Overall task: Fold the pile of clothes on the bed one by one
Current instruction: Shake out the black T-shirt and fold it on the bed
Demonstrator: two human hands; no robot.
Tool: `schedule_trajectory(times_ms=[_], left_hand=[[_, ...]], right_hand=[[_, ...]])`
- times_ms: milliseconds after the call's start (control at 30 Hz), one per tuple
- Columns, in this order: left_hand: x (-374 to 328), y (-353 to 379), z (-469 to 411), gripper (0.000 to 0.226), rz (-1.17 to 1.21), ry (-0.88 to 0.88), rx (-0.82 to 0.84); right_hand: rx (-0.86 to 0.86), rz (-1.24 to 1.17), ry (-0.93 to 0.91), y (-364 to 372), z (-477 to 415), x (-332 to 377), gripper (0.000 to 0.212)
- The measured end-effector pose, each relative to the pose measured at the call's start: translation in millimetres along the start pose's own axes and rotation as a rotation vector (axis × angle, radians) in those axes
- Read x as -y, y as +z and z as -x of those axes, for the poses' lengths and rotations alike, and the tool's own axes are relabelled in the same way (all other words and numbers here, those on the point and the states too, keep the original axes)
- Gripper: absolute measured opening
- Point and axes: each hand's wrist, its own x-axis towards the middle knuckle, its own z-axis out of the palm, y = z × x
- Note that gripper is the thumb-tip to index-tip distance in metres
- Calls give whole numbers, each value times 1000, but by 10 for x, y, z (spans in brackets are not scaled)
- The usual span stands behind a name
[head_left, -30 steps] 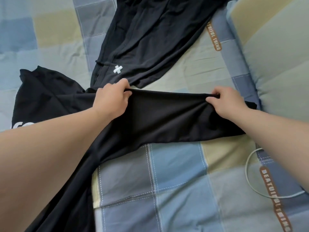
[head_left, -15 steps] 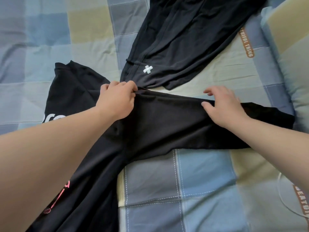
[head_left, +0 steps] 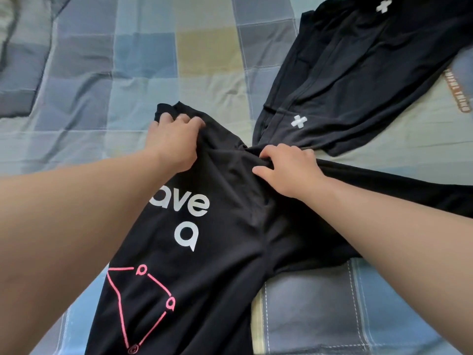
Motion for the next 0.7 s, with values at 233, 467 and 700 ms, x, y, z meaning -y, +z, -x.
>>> schedule_trajectory(times_ms=[233,467,700], left_hand=[[127,-24,-173,35,10,-15,155],[108,-60,-155,19,73,89,-24],[268,-185,-345,45,2,-3,98]], right_hand=[[-15,-373,116,-2,-185,61,18],[-100,-313,189,-57,-140,-224,12],[-119,-326,180,-28,-372,-27,12]])
